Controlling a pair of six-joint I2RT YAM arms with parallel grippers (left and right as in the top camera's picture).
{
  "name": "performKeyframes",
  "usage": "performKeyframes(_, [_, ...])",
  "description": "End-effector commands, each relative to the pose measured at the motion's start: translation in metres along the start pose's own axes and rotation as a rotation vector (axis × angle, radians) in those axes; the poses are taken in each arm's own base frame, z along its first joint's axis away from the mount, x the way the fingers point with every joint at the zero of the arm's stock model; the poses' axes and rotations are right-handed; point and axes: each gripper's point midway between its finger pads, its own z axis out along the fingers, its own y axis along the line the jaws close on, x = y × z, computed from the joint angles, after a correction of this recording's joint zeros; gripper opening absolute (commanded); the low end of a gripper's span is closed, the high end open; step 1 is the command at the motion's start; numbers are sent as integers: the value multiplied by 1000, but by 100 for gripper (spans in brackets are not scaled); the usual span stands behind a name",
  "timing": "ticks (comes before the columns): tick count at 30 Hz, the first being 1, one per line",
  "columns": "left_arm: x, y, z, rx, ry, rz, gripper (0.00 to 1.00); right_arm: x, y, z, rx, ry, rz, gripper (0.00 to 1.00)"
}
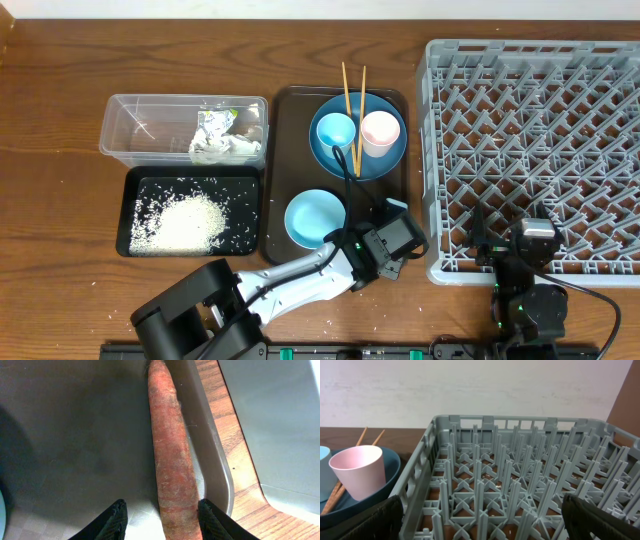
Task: Sort waste into correct bins and load items into the dishwasher rack
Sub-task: 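Move the left gripper over the orange carrot and lower it, then close the left gripper on the carrot and lift it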
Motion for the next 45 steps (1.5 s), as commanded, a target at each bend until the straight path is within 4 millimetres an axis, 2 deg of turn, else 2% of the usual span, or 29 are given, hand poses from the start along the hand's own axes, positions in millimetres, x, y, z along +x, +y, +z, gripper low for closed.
performKeyframes(1, [-2,-1,1,-10,-6,-8,48,1,-3,0,14,5,7,99])
performKeyframes(14, [6,-10,0,23,20,7,48,1,-3,0,14,5,6,99])
performKeyframes(26, [7,-9,0,14,20,11,45,1,-3,0,14,5,7,99])
performKeyframes(34, [10,-2,2,-13,17,14,41,1,-3,0,14,5,6,99])
performKeyframes(37, [7,1,2,-31,0,14,35,1,-3,0,14,5,6,99])
performKeyframes(40, [5,5,2,-51,-16,20,35,1,-3,0,14,5,7,99])
performKeyframes(45, [-9,30,-2,-198,-95,110,35,1,-3,0,14,5,6,99])
